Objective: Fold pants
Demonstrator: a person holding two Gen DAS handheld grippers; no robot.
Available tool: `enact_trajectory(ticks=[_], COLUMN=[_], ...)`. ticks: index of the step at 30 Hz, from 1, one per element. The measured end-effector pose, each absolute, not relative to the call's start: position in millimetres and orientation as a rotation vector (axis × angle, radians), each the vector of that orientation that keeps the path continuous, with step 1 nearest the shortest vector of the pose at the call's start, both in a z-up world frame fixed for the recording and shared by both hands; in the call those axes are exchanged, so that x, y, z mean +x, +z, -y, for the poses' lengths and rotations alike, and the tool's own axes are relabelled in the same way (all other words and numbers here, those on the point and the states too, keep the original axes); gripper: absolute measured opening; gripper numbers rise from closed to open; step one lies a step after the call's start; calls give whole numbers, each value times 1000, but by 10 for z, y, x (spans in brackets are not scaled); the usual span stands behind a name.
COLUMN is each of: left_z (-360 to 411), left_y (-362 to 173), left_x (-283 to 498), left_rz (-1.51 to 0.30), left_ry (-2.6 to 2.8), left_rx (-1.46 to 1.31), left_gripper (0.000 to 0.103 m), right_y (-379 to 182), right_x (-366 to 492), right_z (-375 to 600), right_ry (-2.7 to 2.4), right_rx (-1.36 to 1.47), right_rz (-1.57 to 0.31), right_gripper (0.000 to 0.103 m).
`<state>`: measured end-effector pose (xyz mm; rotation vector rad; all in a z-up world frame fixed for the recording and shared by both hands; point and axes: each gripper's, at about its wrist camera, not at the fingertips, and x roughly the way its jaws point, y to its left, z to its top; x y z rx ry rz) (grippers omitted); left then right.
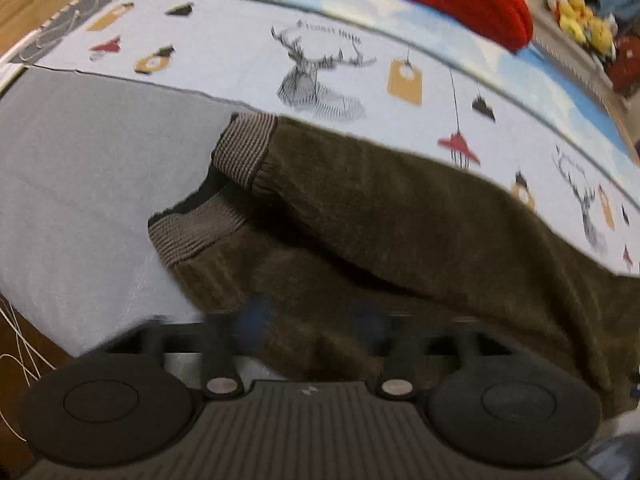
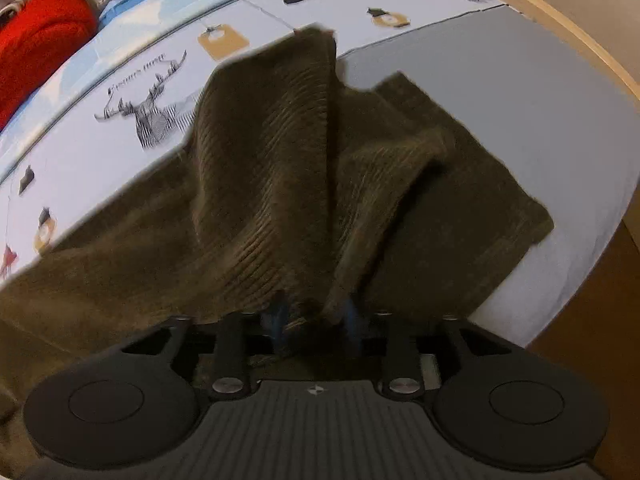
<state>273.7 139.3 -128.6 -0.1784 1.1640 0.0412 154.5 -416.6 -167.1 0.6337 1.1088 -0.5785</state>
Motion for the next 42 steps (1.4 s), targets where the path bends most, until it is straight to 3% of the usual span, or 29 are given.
enact_trajectory(ticks=[1,2,10,16,21,31,32,33,34,35,37,42], left_z=[-1369,-1348,-1434,-1553,-1610,-1615,-1609,-1599,-1577,-1540,-1543,-1605], left_y=[-1260,-1250,-1540,-1786,-1912,-2079,-2071,-2037,-1964,-1860,-1661,-1282], left_x=[2740,2756,3208,3455,3599,3620,3660,3687,3710,3734,3764,3719], left_rz=[-1136,-1113,-1142,-1184,-1209,-1254,-1259,-1255,-1231,-1192,-1155,-1098], left_ry=[61,77,171,232,278,284,287,289,308,346,379,328], left_rx=[-178,-177,-369,-486,-535,-580,-579,-574,-543,-493,-485,-517], left_gripper=[88,89,89,89,89,89,89,87,63,16,8,6], right_y=[-1640,-1588,-1223,-1332,-1696,-2292,-2355,-2382,-2367,-2296,-2073,-1310], right_x=[1512,1485,1389,1607,1908,1402,1385,1395,1435,1510,1582,1506], right_z=[4170,4188,4837,5515,5796,5843,5863,5864,5868,5831,5781,5776], right_ry=[-571,-560,-612,-671,-774,-879,-880,-882,-879,-895,-895,-830], right_rx=[659,692,787,877,959,1109,1148,1166,1144,1089,1009,952], right_rz=[-1079,-1042,-828,-713,-788,-860,-835,-819,-813,-825,-792,-612], right_gripper=[54,59,64,65,65,65,63,46,28,12,12,11])
